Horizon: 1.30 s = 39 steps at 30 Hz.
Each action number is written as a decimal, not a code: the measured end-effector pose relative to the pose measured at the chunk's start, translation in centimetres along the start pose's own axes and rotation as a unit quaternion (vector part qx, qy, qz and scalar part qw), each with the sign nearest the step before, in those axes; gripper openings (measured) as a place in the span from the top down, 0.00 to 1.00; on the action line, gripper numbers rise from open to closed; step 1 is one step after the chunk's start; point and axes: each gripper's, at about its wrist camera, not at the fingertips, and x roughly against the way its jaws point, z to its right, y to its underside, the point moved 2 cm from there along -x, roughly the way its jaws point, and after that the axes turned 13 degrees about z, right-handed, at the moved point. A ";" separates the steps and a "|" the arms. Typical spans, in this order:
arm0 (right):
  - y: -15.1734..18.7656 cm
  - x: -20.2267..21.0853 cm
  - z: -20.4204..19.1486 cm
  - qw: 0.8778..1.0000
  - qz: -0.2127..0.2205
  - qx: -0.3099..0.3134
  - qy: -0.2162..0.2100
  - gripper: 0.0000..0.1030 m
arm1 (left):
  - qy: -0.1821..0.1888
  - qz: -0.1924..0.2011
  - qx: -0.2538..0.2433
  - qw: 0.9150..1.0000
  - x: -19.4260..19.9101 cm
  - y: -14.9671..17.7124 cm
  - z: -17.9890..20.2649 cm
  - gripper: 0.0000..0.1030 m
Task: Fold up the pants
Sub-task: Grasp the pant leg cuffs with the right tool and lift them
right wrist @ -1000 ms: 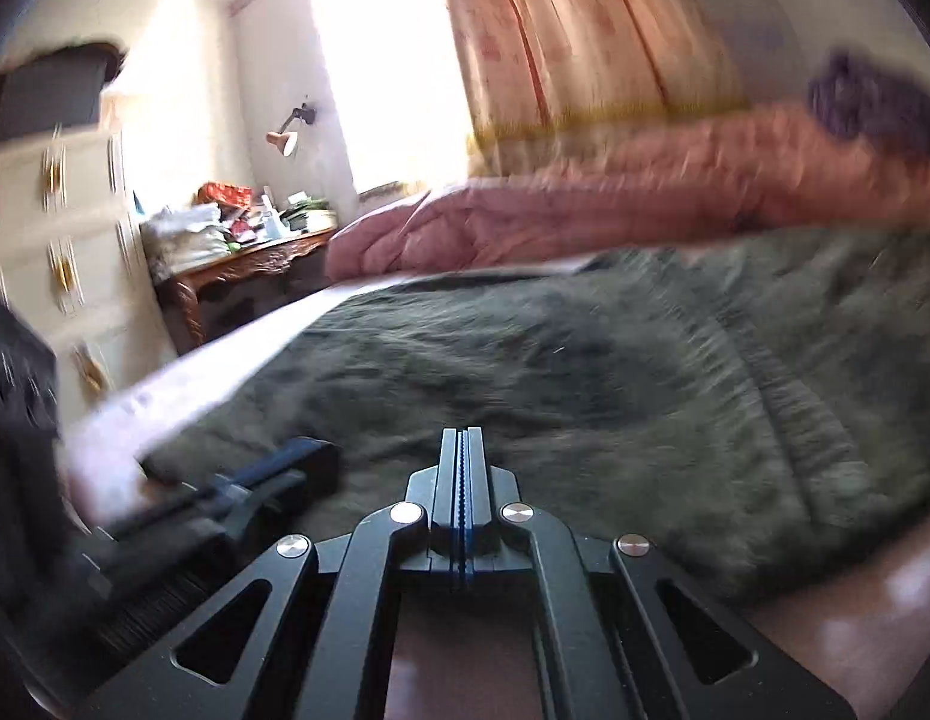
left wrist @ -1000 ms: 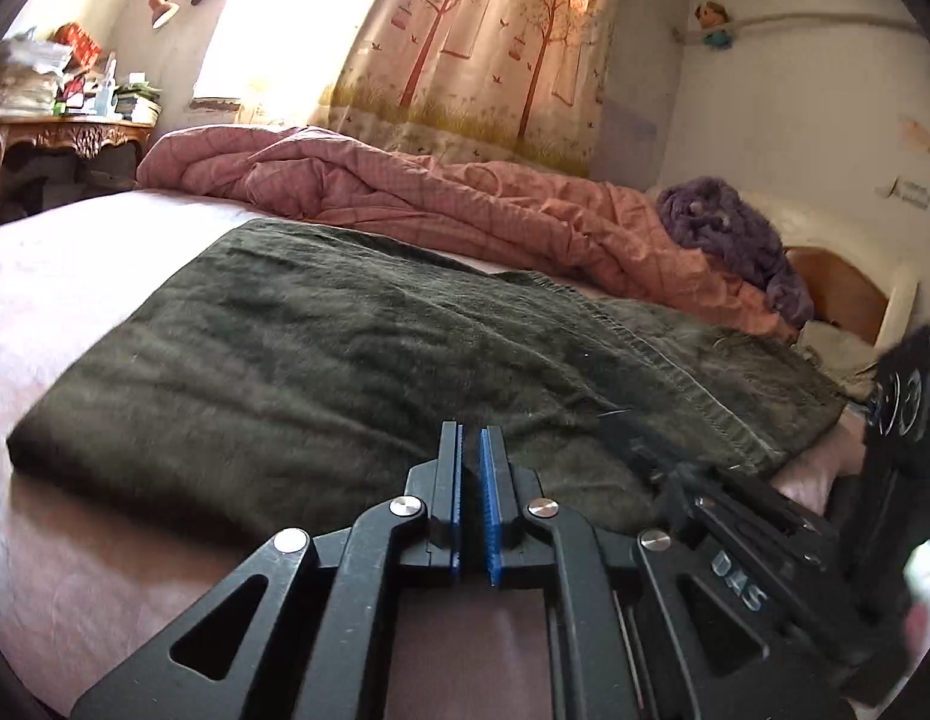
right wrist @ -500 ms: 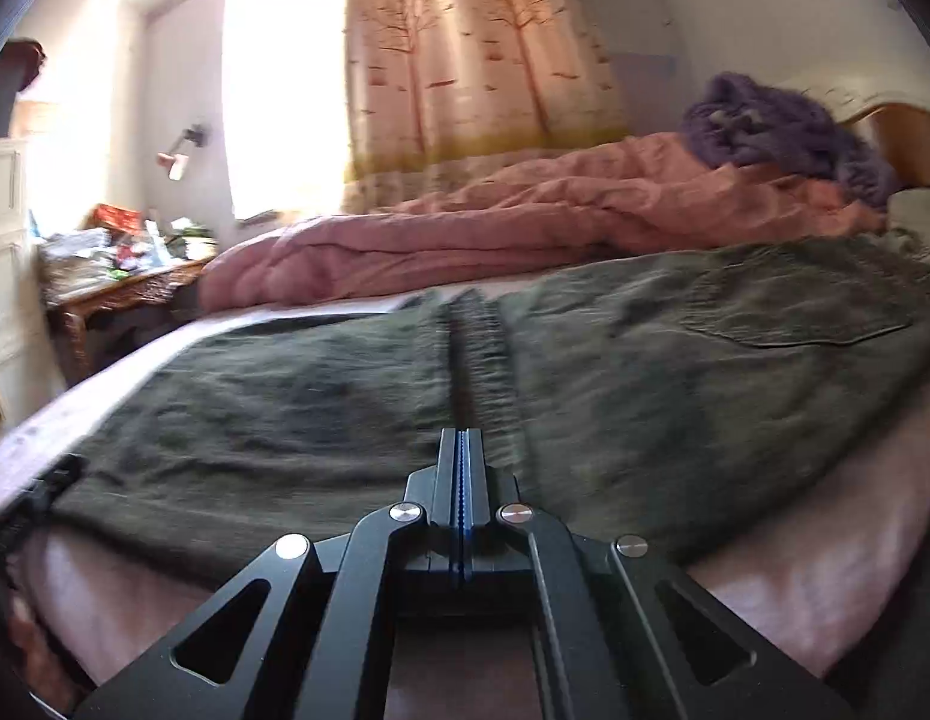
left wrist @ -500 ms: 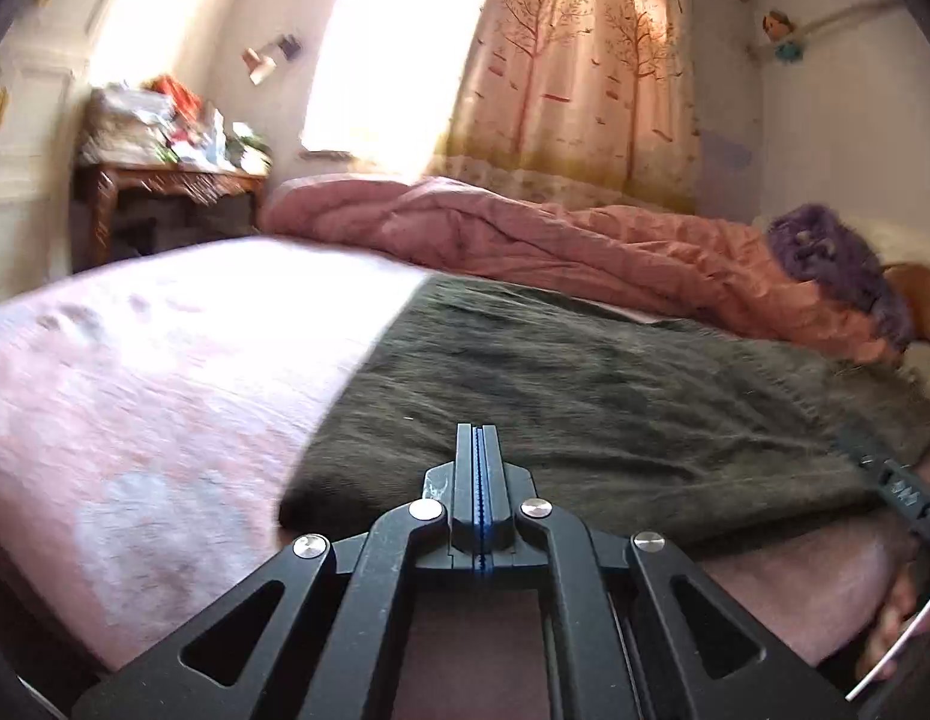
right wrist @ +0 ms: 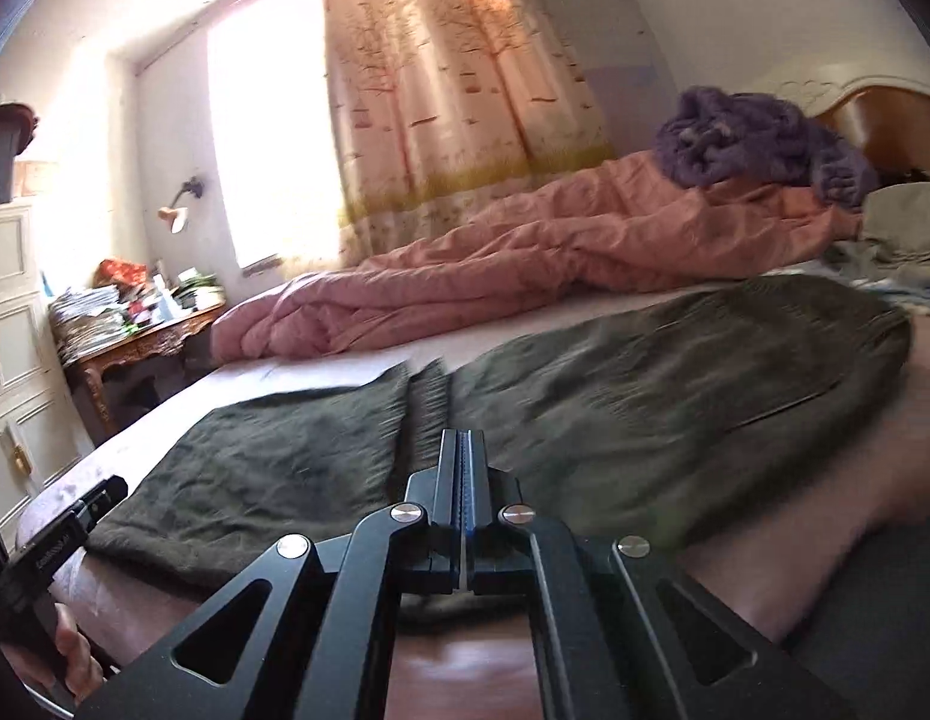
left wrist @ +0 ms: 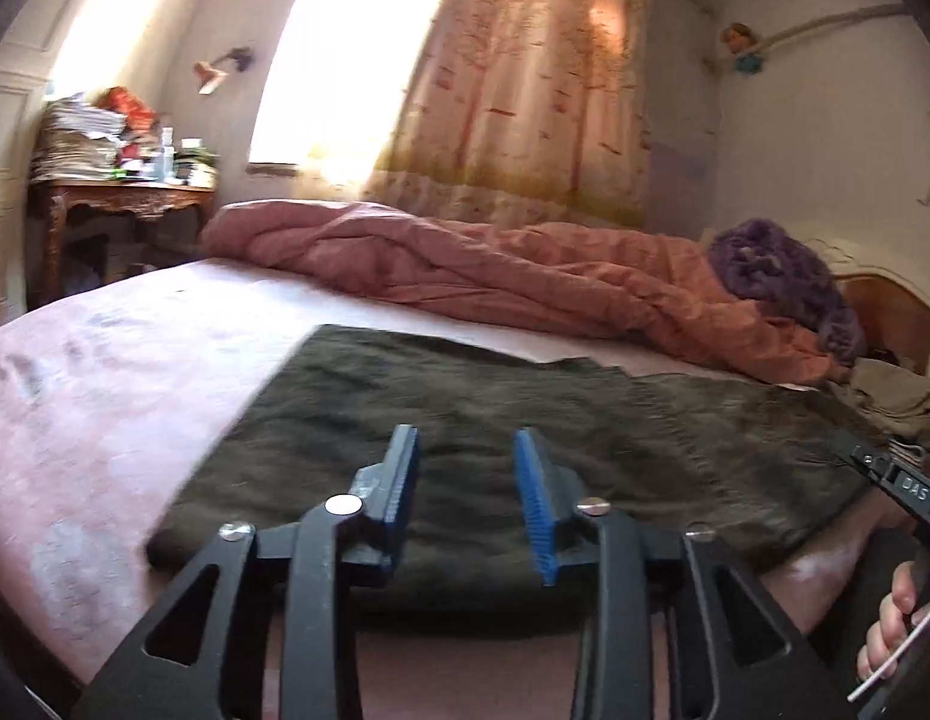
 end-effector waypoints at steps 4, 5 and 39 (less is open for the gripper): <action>-2.2 0.8 5.0 0.997 -0.013 -0.050 0.050 0.85 | 0.053 -0.023 0.000 0.998 -2.1 -0.4 4.7 0.60; -2.4 0.9 6.2 0.996 -0.025 -0.062 0.067 0.84 | 0.059 -0.034 -0.006 0.998 -2.9 -0.2 5.8 0.58; -3.8 -7.8 24.4 0.937 -0.110 -0.307 0.126 0.42 | 0.090 -0.095 0.014 0.991 -5.7 5.1 9.7 0.50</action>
